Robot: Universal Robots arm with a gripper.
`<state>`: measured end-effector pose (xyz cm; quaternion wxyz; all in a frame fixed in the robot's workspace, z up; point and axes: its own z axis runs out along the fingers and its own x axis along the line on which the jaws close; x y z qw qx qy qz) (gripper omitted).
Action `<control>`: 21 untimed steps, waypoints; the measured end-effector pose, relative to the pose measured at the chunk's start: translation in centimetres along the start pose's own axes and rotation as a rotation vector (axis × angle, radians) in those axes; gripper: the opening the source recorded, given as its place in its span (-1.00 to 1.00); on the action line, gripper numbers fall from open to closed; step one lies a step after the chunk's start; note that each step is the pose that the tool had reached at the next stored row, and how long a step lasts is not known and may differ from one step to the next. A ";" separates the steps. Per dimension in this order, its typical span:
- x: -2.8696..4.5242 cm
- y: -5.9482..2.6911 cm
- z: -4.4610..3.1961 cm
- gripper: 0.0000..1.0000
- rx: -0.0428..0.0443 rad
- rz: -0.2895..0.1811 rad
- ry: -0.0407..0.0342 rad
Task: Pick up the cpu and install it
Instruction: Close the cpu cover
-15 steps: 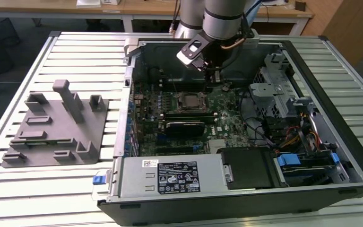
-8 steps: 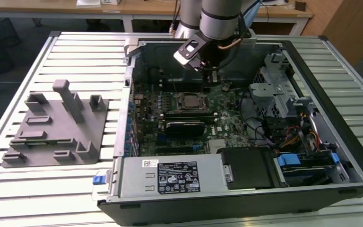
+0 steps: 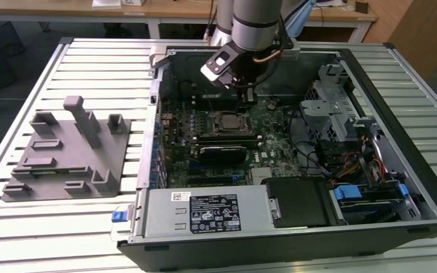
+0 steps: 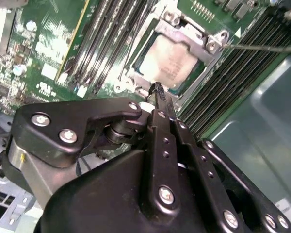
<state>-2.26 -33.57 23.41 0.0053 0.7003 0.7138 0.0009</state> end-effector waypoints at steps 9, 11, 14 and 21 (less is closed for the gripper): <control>0.04 -1.63 0.61 -0.79 -0.0001 0.000 0.0001; 0.05 -2.08 0.90 -0.79 0.0000 0.000 0.0000; 0.06 -2.63 1.30 -0.79 0.0000 0.000 0.0000; 0.08 -3.55 2.23 -0.79 -0.0001 0.000 0.0001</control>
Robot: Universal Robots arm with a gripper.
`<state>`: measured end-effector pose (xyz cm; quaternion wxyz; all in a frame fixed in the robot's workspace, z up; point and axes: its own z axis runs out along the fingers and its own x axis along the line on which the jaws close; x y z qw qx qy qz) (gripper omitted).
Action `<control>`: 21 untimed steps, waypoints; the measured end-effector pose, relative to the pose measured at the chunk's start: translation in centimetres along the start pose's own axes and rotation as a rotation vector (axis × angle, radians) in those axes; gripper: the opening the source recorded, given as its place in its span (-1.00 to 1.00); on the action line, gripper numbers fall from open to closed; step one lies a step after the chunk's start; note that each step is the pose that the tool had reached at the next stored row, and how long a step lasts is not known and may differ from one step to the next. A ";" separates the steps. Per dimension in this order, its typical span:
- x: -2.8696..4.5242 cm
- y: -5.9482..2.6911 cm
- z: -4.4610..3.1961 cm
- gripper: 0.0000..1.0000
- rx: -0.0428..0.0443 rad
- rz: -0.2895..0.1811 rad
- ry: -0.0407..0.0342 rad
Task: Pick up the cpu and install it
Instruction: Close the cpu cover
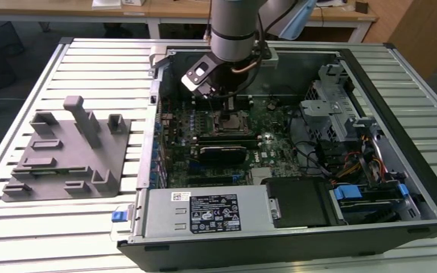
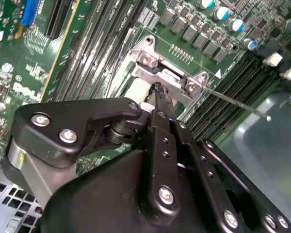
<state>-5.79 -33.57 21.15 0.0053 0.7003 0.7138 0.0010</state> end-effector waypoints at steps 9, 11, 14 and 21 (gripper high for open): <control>-0.02 -0.23 1.35 -0.79 0.0013 0.000 -0.0017; -0.02 -0.24 1.51 -0.79 0.0017 0.000 -0.0019; -0.01 -0.11 1.55 -0.79 0.0024 0.000 -0.0022; -0.06 0.48 1.40 -0.79 0.0046 0.000 -0.0024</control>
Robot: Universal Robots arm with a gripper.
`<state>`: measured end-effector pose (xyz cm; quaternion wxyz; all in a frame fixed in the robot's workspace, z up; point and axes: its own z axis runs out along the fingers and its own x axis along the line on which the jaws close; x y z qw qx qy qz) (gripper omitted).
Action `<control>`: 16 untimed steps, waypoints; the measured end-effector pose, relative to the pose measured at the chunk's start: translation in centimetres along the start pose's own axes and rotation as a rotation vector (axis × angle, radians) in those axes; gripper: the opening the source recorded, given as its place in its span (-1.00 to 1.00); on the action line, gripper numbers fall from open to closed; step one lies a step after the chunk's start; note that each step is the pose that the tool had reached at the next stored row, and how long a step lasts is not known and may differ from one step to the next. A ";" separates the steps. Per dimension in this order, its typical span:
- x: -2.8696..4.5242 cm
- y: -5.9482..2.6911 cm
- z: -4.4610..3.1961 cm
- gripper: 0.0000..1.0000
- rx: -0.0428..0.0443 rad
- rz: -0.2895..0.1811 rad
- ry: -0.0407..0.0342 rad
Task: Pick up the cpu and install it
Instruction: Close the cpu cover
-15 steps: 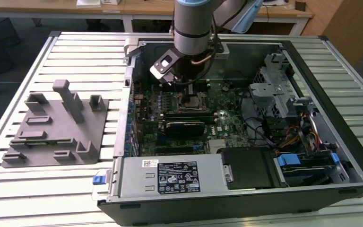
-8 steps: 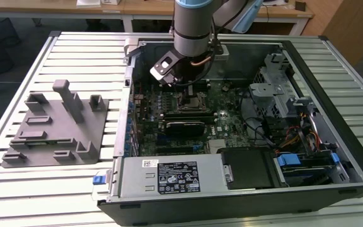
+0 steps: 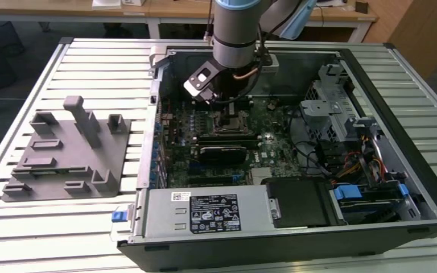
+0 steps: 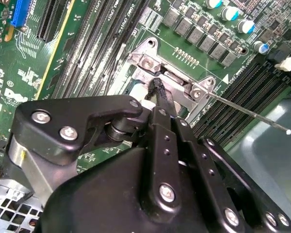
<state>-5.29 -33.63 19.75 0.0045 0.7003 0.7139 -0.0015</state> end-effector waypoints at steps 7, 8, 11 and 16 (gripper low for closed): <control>0.18 0.11 -0.67 -0.79 -0.0032 0.000 0.0065; 0.18 0.10 -0.82 -0.79 -0.0031 0.000 0.0064; 0.19 0.09 -0.92 -0.79 -0.0033 0.000 0.0067; 0.18 0.06 -0.95 -0.79 -0.0030 0.000 0.0063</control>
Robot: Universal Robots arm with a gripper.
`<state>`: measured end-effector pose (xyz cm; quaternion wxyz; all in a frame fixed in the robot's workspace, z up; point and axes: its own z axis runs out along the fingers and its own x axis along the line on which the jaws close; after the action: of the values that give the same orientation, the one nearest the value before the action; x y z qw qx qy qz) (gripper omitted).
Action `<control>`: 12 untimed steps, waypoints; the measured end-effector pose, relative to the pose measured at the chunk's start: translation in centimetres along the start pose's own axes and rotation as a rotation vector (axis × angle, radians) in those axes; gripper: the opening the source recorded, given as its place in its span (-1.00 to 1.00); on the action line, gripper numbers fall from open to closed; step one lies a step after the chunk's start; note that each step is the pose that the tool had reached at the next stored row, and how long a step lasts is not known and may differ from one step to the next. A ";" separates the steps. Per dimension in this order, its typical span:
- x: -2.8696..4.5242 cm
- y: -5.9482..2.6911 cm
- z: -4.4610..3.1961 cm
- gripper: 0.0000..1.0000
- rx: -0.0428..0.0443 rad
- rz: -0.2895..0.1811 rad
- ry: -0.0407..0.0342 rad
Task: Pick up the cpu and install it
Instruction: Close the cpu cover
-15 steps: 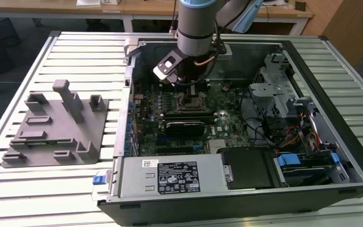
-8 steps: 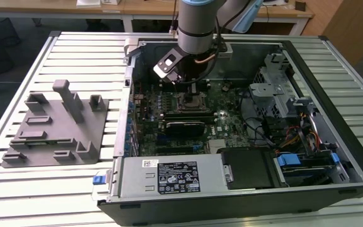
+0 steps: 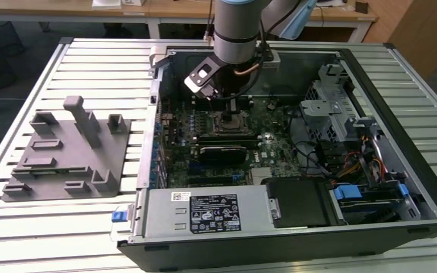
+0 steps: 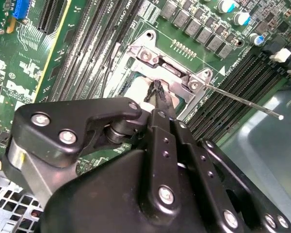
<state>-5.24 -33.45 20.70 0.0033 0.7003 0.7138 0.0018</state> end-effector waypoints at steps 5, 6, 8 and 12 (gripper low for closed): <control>0.01 0.19 -0.34 -0.79 -0.0003 0.000 0.0004; 0.00 0.35 -0.34 -0.79 -0.0002 0.000 0.0004; -0.01 0.62 -0.34 -0.79 -0.0001 0.000 0.0003; -0.02 1.07 -0.33 -0.79 -0.0001 0.000 0.0003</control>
<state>-4.17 -33.44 21.03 0.0032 0.7003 0.7138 0.0019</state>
